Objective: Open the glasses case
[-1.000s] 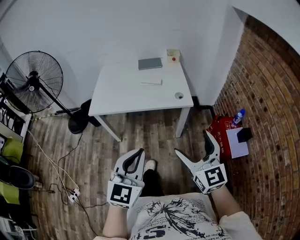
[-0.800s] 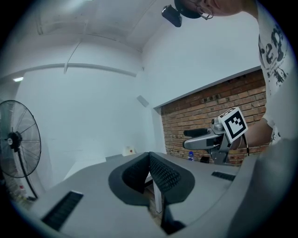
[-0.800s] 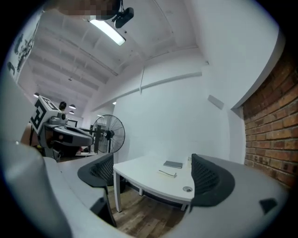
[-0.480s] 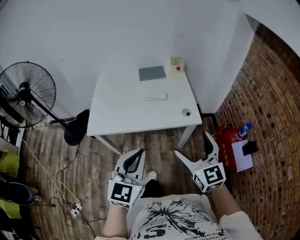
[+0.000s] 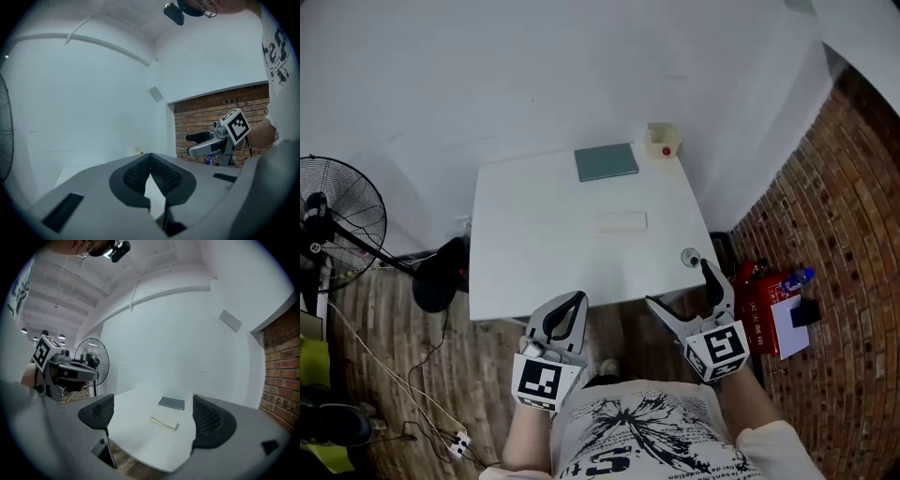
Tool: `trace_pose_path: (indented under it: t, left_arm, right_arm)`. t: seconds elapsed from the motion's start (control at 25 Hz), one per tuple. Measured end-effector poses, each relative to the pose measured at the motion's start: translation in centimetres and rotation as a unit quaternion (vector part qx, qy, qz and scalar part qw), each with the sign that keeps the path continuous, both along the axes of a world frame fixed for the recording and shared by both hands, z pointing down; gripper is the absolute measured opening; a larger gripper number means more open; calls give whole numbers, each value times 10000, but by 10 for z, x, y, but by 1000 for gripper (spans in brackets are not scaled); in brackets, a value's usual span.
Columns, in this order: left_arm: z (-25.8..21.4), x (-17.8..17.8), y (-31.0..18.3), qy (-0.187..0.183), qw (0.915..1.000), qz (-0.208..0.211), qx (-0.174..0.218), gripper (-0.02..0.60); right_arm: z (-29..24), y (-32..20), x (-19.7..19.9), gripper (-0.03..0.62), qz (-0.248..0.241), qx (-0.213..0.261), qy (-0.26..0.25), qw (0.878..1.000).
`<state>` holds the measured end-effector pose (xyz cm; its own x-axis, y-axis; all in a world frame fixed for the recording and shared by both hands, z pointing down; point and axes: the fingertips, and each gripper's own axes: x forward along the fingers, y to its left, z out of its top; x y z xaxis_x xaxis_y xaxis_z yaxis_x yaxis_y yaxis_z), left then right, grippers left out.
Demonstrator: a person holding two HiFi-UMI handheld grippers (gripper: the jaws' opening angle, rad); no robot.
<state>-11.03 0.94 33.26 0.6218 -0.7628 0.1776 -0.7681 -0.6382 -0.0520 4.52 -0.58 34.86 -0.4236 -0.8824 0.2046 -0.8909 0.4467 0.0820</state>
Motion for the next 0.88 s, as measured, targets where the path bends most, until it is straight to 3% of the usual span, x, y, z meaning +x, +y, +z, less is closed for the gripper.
trace_pose_path:
  t: [0.16, 0.32, 0.6, 0.88]
  left_arm:
    - [19, -2, -40, 89, 9997, 63, -196, 14]
    - [52, 2, -73, -59, 9976, 127, -675, 14]
    - [105, 24, -143, -334, 9936, 48, -1076, 14]
    - [176, 48, -208, -627, 9812, -117, -1820, 14]
  right_arm:
    - [24, -38, -5, 528, -56, -391, 205, 9990]
    - [58, -77, 0, 528, -80, -892, 337, 9954]
    - [112, -155, 15, 517, -435, -1533, 456, 9862]
    - [166, -225, 16, 505, -1033, -2066, 936, 9684]
